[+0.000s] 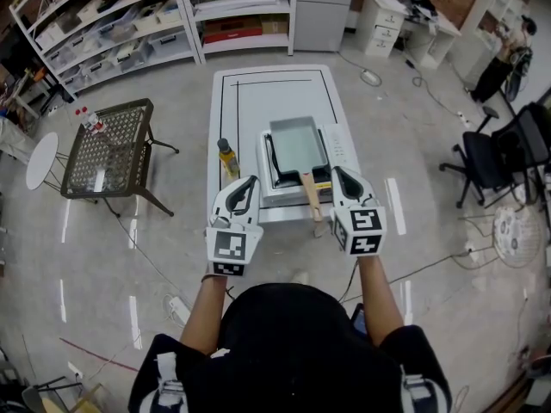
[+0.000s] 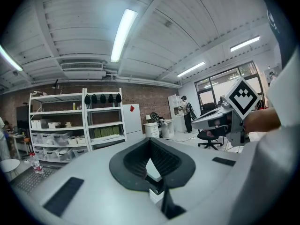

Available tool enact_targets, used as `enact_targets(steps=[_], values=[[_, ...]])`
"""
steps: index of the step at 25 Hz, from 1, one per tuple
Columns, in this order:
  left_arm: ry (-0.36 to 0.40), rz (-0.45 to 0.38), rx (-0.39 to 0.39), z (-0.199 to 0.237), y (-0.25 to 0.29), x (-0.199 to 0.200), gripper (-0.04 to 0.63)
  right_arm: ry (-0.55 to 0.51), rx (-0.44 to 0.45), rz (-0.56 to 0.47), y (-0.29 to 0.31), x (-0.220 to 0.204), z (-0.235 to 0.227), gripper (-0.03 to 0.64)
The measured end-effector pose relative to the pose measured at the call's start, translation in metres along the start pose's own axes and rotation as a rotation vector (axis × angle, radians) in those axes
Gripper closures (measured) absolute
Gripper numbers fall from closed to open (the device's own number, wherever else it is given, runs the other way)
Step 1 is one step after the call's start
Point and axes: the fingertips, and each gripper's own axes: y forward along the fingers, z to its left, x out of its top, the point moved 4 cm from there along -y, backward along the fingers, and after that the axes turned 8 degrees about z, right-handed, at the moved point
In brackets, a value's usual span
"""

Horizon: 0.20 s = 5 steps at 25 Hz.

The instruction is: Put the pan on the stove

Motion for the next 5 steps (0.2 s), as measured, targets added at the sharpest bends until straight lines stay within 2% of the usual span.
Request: enact_targets(steps=[5], values=[[0.01,0.005,0.0,-0.0015,0.0003,-0.0023,0.571,-0.007,0.005,0.001,0.0008,0.0005,0.0025,0.583]])
